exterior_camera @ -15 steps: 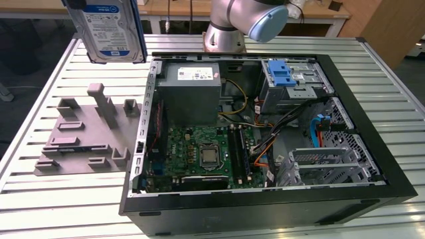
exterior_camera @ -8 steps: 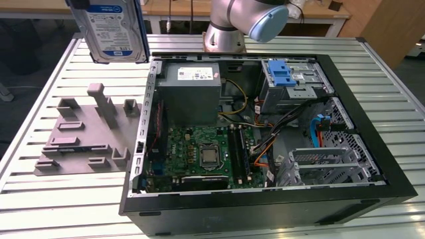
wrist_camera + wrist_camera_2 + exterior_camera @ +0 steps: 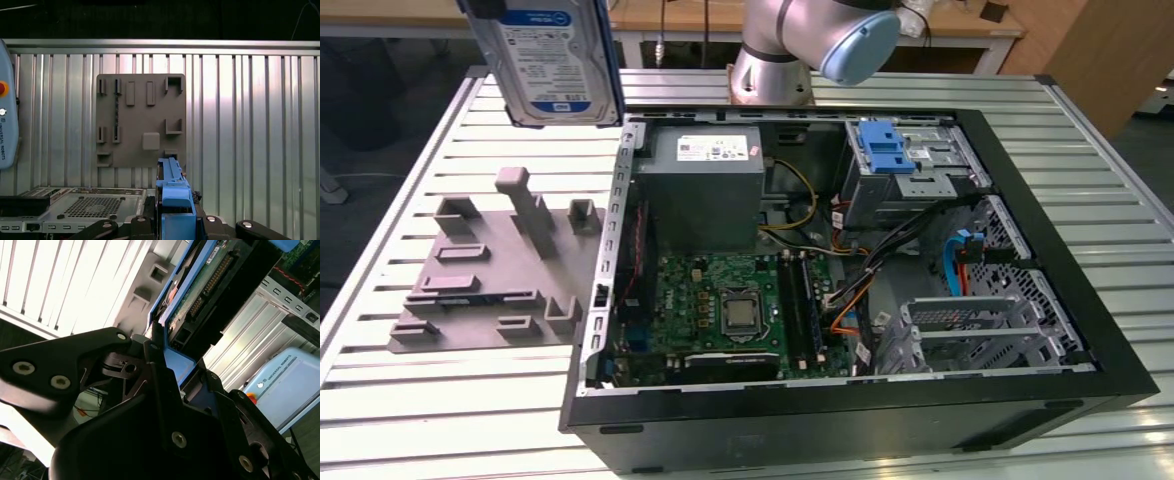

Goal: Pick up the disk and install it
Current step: 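Pick up the disk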

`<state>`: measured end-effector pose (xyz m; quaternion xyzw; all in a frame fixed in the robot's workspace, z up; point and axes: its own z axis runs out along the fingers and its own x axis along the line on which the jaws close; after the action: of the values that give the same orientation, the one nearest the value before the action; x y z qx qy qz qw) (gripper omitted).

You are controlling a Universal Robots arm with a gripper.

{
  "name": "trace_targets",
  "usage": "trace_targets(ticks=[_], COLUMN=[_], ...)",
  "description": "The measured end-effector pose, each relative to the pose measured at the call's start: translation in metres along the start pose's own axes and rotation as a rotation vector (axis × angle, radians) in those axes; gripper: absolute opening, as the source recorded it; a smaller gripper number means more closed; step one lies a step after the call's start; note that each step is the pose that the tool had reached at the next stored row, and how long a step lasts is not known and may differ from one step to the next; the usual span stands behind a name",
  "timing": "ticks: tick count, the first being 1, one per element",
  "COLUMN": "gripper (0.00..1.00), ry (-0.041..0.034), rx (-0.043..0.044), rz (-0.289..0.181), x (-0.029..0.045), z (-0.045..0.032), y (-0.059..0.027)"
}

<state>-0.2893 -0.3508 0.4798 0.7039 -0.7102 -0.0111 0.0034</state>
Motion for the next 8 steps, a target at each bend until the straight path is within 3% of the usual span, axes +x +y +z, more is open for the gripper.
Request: trace_targets(ticks=[8], gripper=[0.36], ry=[0.0000], rx=[0.0000], rz=[0.000], x=[-0.0001], z=[-0.0001], y=[-0.0055])
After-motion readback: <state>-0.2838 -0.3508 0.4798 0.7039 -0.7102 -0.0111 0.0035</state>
